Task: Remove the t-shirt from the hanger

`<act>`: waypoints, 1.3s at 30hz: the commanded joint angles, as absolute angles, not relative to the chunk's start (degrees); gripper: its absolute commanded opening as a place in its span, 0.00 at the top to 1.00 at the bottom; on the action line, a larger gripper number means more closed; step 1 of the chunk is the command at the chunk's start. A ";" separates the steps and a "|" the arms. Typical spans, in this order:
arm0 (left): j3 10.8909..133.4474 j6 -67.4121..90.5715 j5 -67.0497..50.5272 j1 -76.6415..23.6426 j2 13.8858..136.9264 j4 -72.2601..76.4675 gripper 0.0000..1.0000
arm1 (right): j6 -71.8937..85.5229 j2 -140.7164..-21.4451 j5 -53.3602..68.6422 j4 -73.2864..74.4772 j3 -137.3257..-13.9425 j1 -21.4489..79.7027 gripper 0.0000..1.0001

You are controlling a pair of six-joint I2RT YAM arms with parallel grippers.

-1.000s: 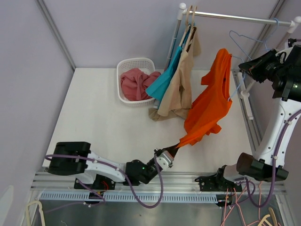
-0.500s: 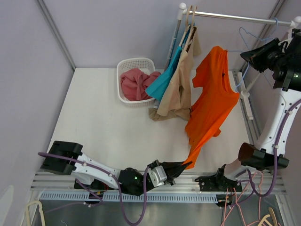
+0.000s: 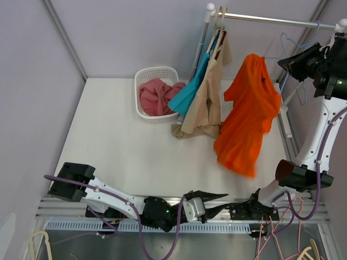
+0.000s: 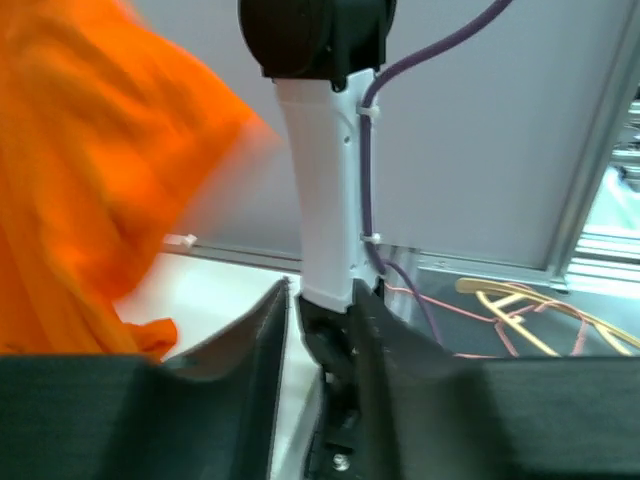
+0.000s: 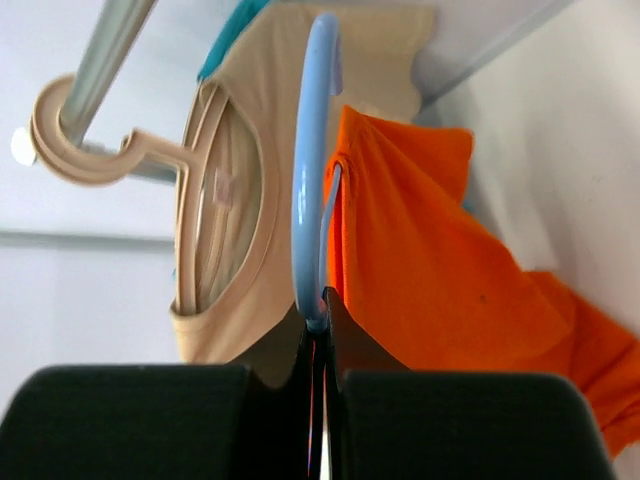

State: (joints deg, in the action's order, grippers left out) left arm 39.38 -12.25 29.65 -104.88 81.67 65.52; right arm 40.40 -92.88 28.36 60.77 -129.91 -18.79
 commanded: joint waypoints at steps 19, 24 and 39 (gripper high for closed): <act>70.06 1.04 24.61 -87.97 86.92 28.29 0.01 | 37.44 -67.50 5.72 37.79 -105.55 -8.53 1.00; 72.50 0.27 27.32 -89.21 90.78 28.92 0.00 | 37.97 -70.57 5.89 38.58 -109.59 -8.00 1.00; 83.50 -19.95 57.48 -87.54 104.68 44.21 0.01 | 37.97 -71.37 4.13 42.27 -114.08 -3.08 1.00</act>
